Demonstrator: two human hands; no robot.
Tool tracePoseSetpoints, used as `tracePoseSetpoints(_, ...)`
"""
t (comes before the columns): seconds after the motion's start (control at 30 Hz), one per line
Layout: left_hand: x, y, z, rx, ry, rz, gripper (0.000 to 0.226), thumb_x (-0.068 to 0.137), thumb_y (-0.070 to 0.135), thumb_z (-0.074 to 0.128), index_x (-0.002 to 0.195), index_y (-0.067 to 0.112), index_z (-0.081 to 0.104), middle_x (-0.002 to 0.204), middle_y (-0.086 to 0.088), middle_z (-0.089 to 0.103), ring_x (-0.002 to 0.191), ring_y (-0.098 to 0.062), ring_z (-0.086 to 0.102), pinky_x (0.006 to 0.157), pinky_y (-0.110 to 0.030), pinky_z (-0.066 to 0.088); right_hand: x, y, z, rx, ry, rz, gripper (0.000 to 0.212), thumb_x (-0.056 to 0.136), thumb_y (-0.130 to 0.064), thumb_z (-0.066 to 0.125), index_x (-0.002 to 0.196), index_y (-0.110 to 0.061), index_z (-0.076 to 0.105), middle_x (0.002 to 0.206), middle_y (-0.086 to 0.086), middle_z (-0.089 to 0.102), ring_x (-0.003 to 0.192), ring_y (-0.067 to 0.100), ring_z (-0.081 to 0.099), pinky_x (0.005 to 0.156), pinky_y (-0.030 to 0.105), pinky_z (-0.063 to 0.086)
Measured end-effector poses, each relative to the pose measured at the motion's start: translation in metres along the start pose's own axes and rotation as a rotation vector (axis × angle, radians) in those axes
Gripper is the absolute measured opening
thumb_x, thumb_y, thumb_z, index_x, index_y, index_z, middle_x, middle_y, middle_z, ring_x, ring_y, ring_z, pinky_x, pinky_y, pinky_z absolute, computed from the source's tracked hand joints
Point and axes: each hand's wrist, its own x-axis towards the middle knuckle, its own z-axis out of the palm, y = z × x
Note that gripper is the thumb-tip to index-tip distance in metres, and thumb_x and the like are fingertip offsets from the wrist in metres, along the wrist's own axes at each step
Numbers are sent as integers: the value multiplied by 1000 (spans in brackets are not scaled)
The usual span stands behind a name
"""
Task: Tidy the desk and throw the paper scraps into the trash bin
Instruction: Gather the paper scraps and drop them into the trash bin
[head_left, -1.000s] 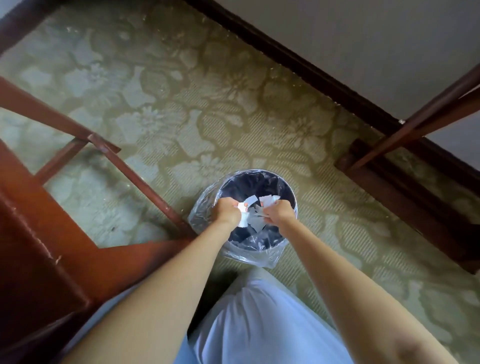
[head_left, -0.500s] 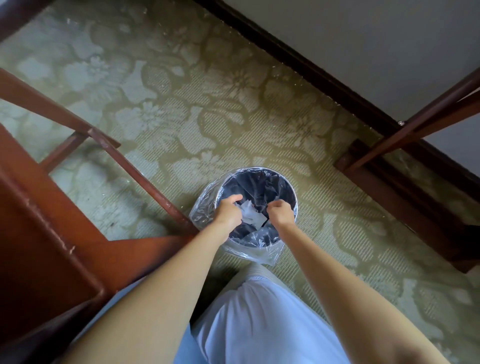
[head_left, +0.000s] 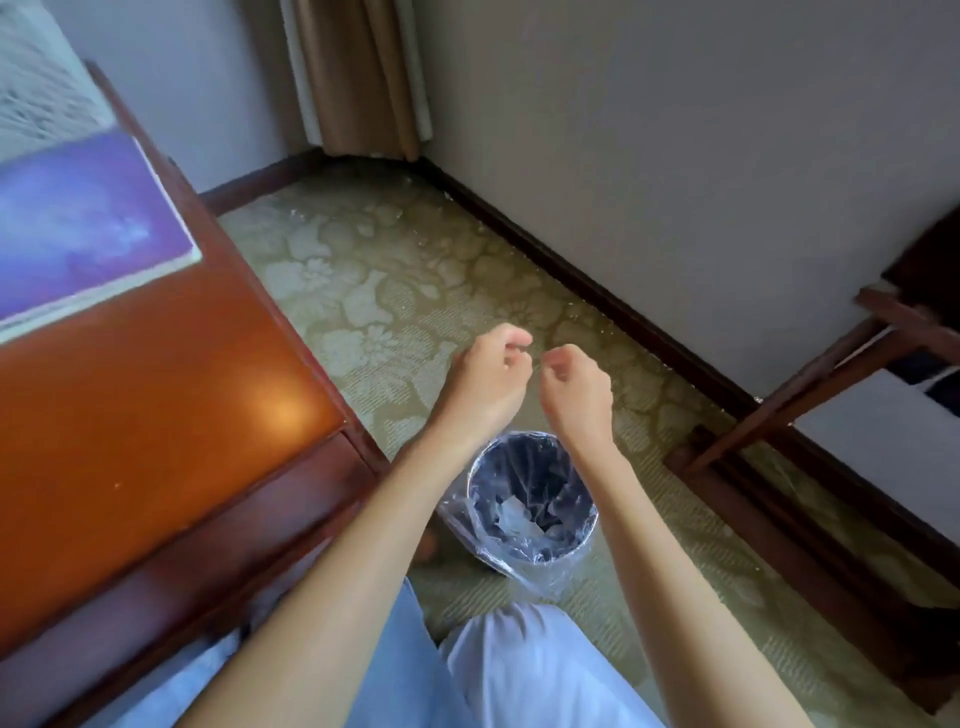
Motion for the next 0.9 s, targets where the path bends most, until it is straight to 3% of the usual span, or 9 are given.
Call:
tracePoseSetpoints(0.17, -70, 29, -89, 76, 347, 255, 31, 95, 16, 47, 124, 17, 56, 122, -2, 60, 100, -18, 60, 88, -24, 42, -58, -84, -30, 139, 141, -277, 24, 92, -12, 44, 110, -11, 59, 113, 6, 64, 105, 23, 59, 93, 37, 47)
tracePoseSetpoints(0.33, -140, -4, -160, 201, 567, 217, 28, 94, 13, 49, 120, 9, 59, 120, -10, 63, 108, -28, 59, 97, -34, 43, -133, -153, -21, 183, 107, -559, 23, 90, -10, 46, 108, -12, 60, 109, 5, 64, 97, 22, 61, 88, 33, 45)
tracePoseSetpoints(0.47, -198, -53, -207, 283, 711, 25, 29, 96, 17, 44, 121, 12, 58, 123, -8, 59, 114, -26, 55, 97, -31, 36, -191, -193, 17, 93, -37, -768, 19, 89, -9, 48, 103, -5, 61, 107, 12, 63, 99, 33, 59, 84, 40, 46)
tracePoseSetpoints(0.67, -285, -131, -254, 309, 870, -323, 33, 99, 18, 42, 130, 18, 51, 138, -3, 49, 128, -21, 44, 103, -32, 39, -270, -230, 91, -96, -302, -1039, 17, 89, -9, 48, 99, -1, 59, 102, 17, 58, 95, 40, 56, 75, 42, 43)
tracePoseSetpoints(0.8, -325, -183, -280, 296, 952, -516, 37, 97, 21, 47, 133, 16, 49, 142, -7, 46, 130, -26, 43, 105, -36, 40, -306, -254, 140, -221, -484, -1188, 28, 91, -12, 47, 115, -7, 59, 115, 16, 57, 108, 36, 54, 88, 40, 45)
tracePoseSetpoints(0.9, -340, -219, -304, 349, 929, -674, 48, 97, 28, 45, 142, 15, 37, 149, -13, 34, 139, -32, 26, 111, -43, 30, -324, -269, 166, -305, -541, -1269, 37, 93, -19, 48, 130, -15, 53, 135, 15, 50, 125, 34, 47, 103, 41, 40)
